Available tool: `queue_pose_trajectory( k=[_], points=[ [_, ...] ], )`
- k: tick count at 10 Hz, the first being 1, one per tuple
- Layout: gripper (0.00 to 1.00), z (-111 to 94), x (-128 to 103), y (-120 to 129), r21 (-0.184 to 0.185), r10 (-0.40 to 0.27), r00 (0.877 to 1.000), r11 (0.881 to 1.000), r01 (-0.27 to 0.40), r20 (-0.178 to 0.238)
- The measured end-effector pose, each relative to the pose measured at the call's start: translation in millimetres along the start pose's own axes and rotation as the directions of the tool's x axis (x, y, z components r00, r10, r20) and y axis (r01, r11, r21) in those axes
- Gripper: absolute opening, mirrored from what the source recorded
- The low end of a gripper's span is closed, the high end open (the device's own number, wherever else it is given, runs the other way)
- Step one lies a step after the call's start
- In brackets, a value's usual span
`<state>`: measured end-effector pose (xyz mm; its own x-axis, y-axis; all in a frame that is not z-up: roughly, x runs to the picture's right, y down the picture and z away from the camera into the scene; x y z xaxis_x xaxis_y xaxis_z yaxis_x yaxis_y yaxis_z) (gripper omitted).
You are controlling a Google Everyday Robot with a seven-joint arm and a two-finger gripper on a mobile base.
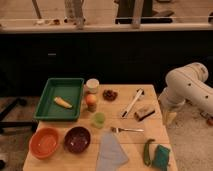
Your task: Place apple in paper cup
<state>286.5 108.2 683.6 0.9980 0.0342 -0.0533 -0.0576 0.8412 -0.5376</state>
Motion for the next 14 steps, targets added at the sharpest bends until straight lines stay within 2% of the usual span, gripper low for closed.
queue_pose_trajectory(
  k=[11, 13, 14],
  points=[
    [0.80, 0, -1, 1, 0.004, -0.007, 1.000, 1.000, 0.007, -0.002],
    [0.80, -2, -13, 10, 0.008, -0.050, 0.999, 0.999, 0.050, -0.011],
    [0.80, -3, -28, 15, 0.009, -0.085, 0.996, 0.996, 0.085, -0.021]
  ],
)
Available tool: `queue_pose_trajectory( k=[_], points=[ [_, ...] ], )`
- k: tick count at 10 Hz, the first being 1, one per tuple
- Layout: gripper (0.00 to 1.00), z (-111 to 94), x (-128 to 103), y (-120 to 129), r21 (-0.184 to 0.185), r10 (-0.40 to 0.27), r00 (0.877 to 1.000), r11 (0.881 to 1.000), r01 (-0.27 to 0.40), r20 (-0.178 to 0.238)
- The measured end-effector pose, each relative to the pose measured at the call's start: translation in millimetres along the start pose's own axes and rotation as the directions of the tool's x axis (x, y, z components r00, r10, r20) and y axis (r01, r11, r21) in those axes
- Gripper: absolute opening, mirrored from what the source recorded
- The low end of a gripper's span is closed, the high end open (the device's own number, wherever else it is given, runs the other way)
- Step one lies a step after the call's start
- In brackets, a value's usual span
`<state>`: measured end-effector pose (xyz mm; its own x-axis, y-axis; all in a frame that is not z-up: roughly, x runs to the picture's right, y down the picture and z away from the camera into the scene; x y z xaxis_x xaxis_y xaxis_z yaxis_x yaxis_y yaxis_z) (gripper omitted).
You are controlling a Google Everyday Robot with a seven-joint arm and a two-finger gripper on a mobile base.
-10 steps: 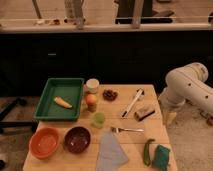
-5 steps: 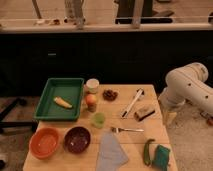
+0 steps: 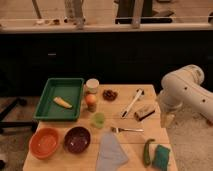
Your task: Place apple in paper cup
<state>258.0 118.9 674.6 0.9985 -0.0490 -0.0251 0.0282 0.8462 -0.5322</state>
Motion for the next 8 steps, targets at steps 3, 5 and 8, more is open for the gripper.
queue_pose_trajectory(
  k=[3, 5, 8],
  points=[
    [0.80, 3, -22, 7, -0.007, -0.052, 0.998, 0.999, 0.052, -0.019],
    [0.80, 4, -35, 7, -0.010, -0.075, 0.997, 0.997, 0.075, -0.023],
    [0.80, 8, -58, 6, -0.026, -0.110, 0.993, 0.994, 0.110, -0.029]
  ],
)
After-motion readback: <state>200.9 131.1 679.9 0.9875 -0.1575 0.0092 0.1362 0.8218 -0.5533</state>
